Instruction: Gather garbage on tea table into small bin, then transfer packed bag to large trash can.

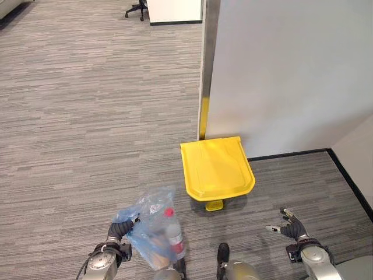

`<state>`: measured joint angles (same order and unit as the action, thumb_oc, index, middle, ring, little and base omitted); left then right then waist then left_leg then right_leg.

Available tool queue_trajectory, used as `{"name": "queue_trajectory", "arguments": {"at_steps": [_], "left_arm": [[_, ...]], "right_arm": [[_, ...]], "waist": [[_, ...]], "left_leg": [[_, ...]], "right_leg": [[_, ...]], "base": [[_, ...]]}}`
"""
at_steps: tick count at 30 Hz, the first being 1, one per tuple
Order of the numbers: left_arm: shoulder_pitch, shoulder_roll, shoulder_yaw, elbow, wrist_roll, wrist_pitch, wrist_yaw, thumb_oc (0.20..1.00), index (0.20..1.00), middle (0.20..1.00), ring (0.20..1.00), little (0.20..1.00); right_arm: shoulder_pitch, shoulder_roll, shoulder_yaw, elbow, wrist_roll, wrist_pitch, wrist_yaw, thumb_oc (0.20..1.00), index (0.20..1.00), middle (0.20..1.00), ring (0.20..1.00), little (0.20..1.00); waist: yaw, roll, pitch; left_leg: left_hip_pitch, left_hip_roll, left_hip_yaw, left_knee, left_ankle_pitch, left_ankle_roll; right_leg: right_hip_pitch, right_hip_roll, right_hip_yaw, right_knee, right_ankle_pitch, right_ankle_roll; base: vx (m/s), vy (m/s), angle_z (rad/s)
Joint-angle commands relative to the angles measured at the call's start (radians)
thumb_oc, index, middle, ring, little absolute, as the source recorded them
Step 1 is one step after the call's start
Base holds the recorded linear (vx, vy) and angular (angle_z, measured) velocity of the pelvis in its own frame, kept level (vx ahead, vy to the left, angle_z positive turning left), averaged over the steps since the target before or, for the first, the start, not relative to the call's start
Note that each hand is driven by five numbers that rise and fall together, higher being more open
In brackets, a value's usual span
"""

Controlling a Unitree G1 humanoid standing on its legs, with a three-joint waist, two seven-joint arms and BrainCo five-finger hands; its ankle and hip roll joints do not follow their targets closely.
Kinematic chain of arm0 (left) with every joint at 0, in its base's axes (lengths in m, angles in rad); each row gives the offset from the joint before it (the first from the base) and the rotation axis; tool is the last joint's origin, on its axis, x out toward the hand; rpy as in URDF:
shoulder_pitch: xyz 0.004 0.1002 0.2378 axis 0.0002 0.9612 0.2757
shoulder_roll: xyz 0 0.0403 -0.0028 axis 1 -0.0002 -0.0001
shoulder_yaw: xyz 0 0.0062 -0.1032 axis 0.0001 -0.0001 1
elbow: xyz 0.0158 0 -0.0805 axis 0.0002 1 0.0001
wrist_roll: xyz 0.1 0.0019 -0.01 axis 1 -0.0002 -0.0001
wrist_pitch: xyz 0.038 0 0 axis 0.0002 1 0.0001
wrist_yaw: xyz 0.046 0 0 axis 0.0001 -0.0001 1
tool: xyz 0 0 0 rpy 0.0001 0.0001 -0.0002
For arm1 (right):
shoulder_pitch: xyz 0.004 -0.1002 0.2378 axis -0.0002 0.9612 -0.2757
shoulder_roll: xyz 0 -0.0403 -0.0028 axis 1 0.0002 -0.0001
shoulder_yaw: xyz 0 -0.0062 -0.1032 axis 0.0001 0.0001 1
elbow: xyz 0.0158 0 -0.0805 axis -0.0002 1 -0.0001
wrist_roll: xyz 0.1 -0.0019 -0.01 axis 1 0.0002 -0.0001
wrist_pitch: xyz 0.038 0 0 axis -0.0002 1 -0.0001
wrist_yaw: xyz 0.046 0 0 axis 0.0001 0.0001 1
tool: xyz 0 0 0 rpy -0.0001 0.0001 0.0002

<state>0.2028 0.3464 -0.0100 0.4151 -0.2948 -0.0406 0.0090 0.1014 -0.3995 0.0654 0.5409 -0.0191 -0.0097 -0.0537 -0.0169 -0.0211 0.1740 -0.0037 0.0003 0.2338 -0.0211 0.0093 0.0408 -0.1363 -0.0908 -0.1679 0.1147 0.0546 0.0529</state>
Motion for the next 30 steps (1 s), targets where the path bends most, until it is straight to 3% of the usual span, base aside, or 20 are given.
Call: {"name": "queue_trajectory", "arguments": {"at_steps": [1, 3, 4, 8, 12, 14, 15, 16, 20, 23, 30], "left_arm": [[-0.035, 0.057, 0.020, -0.037, 0.007, -0.044, 0.020, 0.200, 0.200, 0.200, 0.200, 0.200], [-0.042, 0.057, 0.019, -0.041, 0.007, -0.046, 0.024, 0.200, 0.200, 0.200, 0.200, 0.200], [-0.042, 0.056, 0.024, -0.040, 0.005, -0.045, 0.027, 0.200, 0.200, 0.200, 0.200, 0.200], [-0.075, 0.062, 0.017, -0.019, 0.010, -0.055, 0.024, 0.200, 0.200, 0.200, 0.200, 0.200], [-0.097, 0.066, 0.012, -0.007, 0.021, -0.062, 0.024, 0.200, 0.200, 0.200, 0.200, 0.200], [-0.104, 0.068, 0.007, -0.008, 0.017, -0.063, 0.027, 0.200, 0.200, 0.200, 0.200, 0.200], [-0.104, 0.068, 0.006, -0.008, 0.017, -0.063, 0.027, 0.200, 0.200, 0.200, 0.200, 0.200], [-0.111, 0.071, 0.010, -0.008, 0.008, -0.061, 0.029, 0.200, 0.200, 0.200, 0.200, 0.200], [-0.112, 0.067, 0.003, -0.006, -0.022, -0.064, 0.034, 0.200, 0.200, 0.200, 0.200, 0.200], [-0.137, 0.064, 0.019, 0.027, -0.049, -0.081, 0.041, 0.200, 0.200, 0.200, 0.200, 0.200], [-0.160, 0.053, -0.003, 0.021, -0.050, -0.091, 0.040, 0.200, 0.200, 0.200, 0.200, 0.200]], "right_arm": [[-0.028, -0.019, -0.009, -0.040, 0.013, -0.017, -0.017, 1.000, 1.000, 1.000, 1.000, 1.000], [-0.034, -0.016, -0.010, -0.042, 0.014, -0.012, -0.016, 1.000, 1.000, 1.000, 1.000, 1.000], [-0.035, -0.016, -0.012, -0.041, 0.016, -0.012, -0.019, 1.000, 1.000, 1.000, 1.000, 1.000], [-0.033, -0.019, -0.021, -0.013, 0.038, -0.009, -0.028, 1.000, 1.000, 1.000, 1.000, 1.000], [-0.031, -0.027, -0.035, -0.005, 0.047, -0.013, -0.037, 1.000, 1.000, 1.000, 1.000, 1.000], [-0.007, -0.031, -0.059, -0.010, 0.070, -0.016, -0.045, 1.000, 1.000, 1.000, 1.000, 1.000], [-0.007, -0.031, -0.059, -0.010, 0.071, -0.016, -0.045, 1.000, 1.000, 1.000, 1.000, 1.000], [0.022, -0.031, -0.091, -0.005, 0.090, -0.015, -0.044, 1.000, 1.000, 1.000, 1.000, 1.000], [0.015, -0.038, -0.107, 0.019, 0.125, -0.021, -0.055, 1.000, 1.000, 1.000, 1.000, 1.000], [-0.007, -0.066, -0.143, 0.055, 0.183, -0.039, -0.072, 1.000, 1.000, 1.000, 1.000, 1.000], [-0.074, -0.048, -0.093, 0.046, 0.232, -0.051, -0.054, 1.000, 1.000, 1.000, 1.000, 1.000]], "waist": [[-0.001, -0.035, 0.010], [-0.015, -0.031, 0.029], [-0.019, -0.032, 0.035], [-0.070, -0.036, 0.061], [-0.092, -0.040, 0.060], [-0.113, -0.052, 0.050], [-0.114, -0.050, 0.051], [-0.136, -0.058, 0.039], [-0.151, -0.044, 0.041], [-0.175, -0.002, 0.036], [-0.167, 0.016, 0.019]], "left_leg": [[-0.025, -0.036, -0.120, 0.152, -0.173, -0.004], [0.012, -0.049, -0.129, 0.148, -0.191, 0.001], [0.039, -0.054, -0.122, 0.139, -0.202, 0.001], [0.120, -0.077, -0.178, 0.131, -0.248, -0.015], [0.154, -0.083, -0.222, 0.147, -0.296, -0.024], [0.197, -0.094, -0.290, 0.157, -0.354, -0.026], [0.198, -0.092, -0.291, 0.159, -0.356, -0.026], [0.223, -0.088, -0.317, 0.208, -0.407, -0.047], [0.204, -0.044, -0.312, 0.296, -0.409, -0.063], [0.202, 0.024, -0.318, 0.265, -0.390, -0.078], [0.231, 0.032, -0.285, 0.148, -0.385, -0.072]], "right_leg": [[-0.033, -0.053, 0.044, 0.184, -0.059, 0.105], [-0.099, -0.043, 0.044, 0.207, -0.039, 0.097], [-0.138, -0.061, 0.012, 0.179, -0.009, 0.094], [-0.219, -0.033, -0.019, -0.071, 0.045, 0.123], [-0.250, -0.019, -0.037, -0.164, 0.078, 0.137], [-0.270, -0.006, 0.051, -0.157, 0.104, 0.140], [-0.266, -0.005, 0.049, -0.159, 0.104, 0.140], [-0.275, -0.016, 0.115, -0.107, 0.136, 0.123], [-0.312, -0.023, 0.100, -0.002, 0.142, 0.120], [-0.389, 0.003, 0.071, 0.083, 0.108, 0.116], [-0.442, 0.013, 0.061, 0.071, 0.122, 0.128]], "base": [[0.10, 0.185, -0.12], [0.12, 0.097, -0.06], [0.23, 0.043, 0.00], [0.29, 0.010, 0.26], [0.29, -0.047, 0.50], [0.41, -0.104, 0.63], [0.44, -0.147, 1.18], [0.43, -0.166, 1.11], [0.24, -0.112, 0.42], [0.17, -0.072, 0.00], [0.01, 0.028, 0.03]]}}
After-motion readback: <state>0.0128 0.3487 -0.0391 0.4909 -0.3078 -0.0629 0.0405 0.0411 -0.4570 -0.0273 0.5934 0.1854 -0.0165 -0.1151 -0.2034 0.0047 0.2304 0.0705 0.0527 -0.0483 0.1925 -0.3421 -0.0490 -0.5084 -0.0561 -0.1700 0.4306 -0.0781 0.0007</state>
